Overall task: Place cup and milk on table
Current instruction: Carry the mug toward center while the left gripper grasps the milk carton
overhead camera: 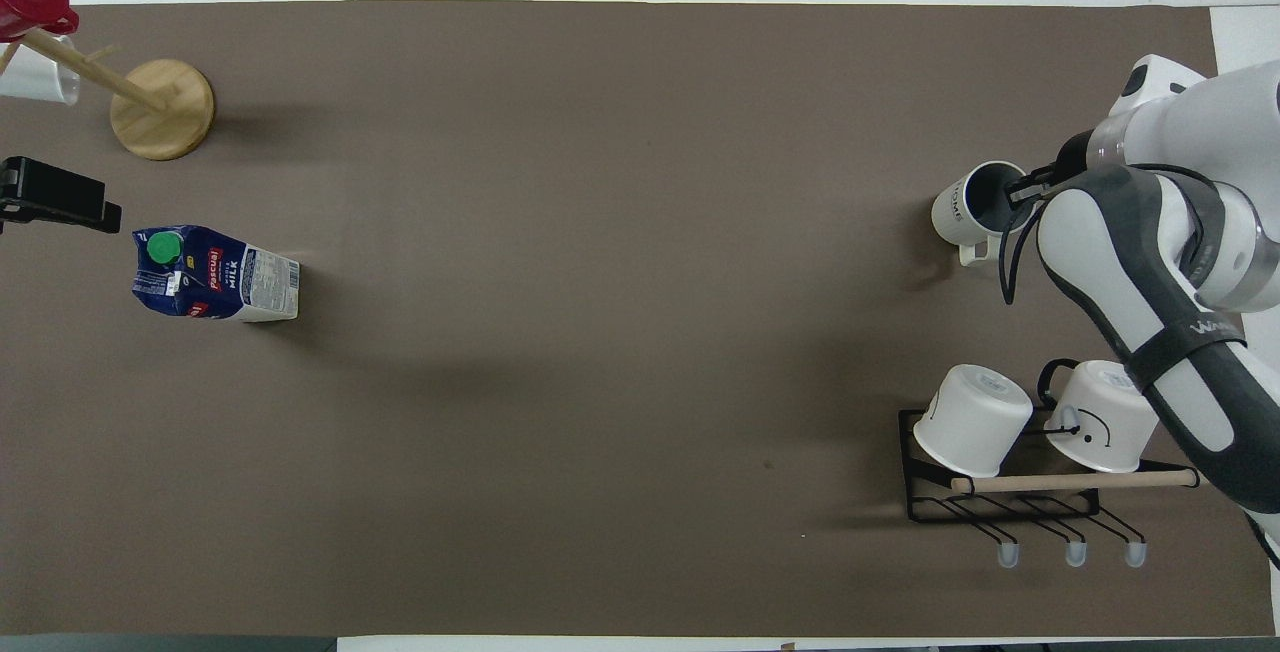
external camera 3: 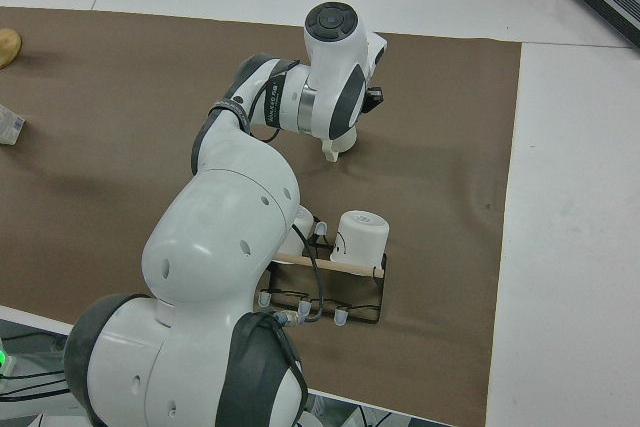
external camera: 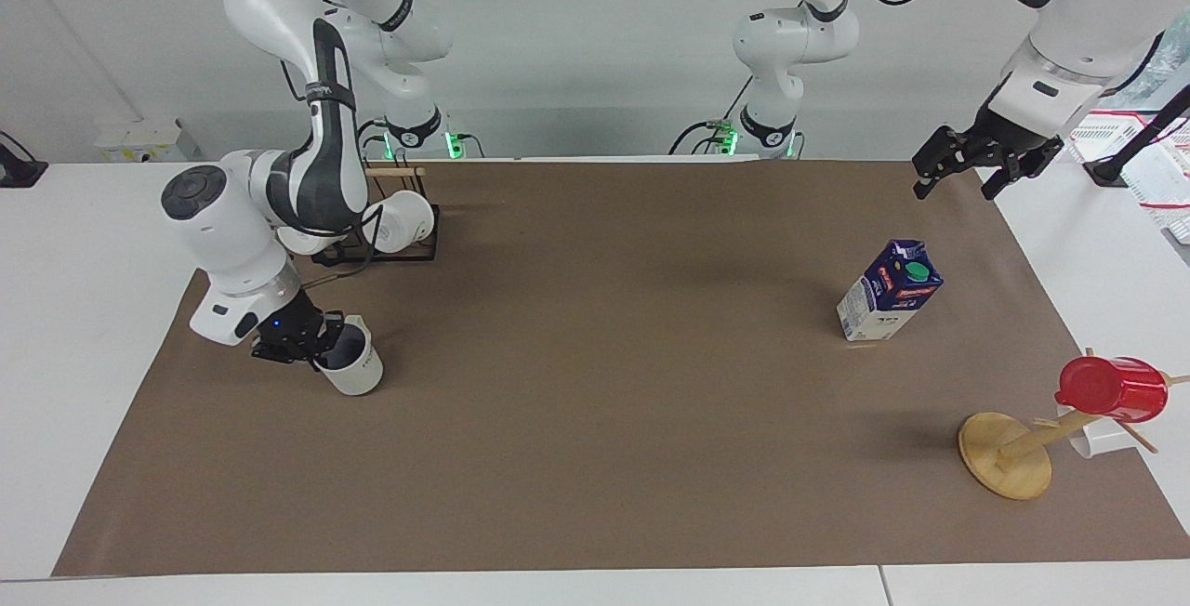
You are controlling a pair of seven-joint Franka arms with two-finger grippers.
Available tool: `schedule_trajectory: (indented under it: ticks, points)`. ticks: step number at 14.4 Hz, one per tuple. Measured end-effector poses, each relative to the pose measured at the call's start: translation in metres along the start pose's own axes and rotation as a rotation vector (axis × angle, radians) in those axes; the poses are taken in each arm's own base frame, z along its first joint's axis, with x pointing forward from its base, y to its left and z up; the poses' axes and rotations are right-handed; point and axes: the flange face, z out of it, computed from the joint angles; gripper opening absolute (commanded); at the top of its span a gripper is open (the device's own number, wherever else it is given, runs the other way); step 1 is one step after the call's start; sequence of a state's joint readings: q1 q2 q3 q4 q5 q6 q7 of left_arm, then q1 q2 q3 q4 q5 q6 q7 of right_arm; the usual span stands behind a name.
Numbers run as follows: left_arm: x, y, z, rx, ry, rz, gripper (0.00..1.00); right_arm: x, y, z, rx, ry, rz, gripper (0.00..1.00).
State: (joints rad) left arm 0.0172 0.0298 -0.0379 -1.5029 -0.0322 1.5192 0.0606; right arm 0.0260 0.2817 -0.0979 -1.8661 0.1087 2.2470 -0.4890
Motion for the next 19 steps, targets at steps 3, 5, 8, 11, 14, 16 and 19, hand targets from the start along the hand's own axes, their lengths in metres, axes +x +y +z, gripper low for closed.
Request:
schedule_trajectory:
  ticks: [3, 5, 8, 11, 14, 16, 19]
  points:
    - [0.0, 0.0, 0.0, 0.0, 0.001, 0.001, 1.0, 0.029, -0.031, -0.052, 0.027, -0.024, 0.006, 0.0]
    - [0.001, 0.0, 0.004, 0.001, 0.019, 0.002, 1.0, 0.047, -0.07, -0.073, 0.035, -0.02, -0.007, 0.0]
    - [0.0, -0.001, 0.013, 0.005, 0.055, -0.001, 1.0, 0.072, -0.159, -0.069, 0.041, 0.004, 0.009, 0.0]
    - [0.002, -0.004, 0.027, 0.006, 0.064, -0.008, 1.0, 0.083, -0.239, -0.057, 0.048, 0.025, 0.008, 0.0]
    - [0.007, -0.007, 0.07, 0.006, 0.064, -0.016, 1.0, 0.08, -0.278, -0.046, 0.054, 0.031, -0.019, 0.0]
    - [0.007, -0.012, 0.099, 0.007, 0.062, -0.033, 1.0, 0.077, -0.3, -0.03, 0.056, 0.036, -0.004, 0.0]
    - [0.004, -0.033, 0.132, 0.008, 0.058, -0.073, 1.0, 0.073, -0.335, -0.002, 0.033, 0.02, 0.002, 0.0]
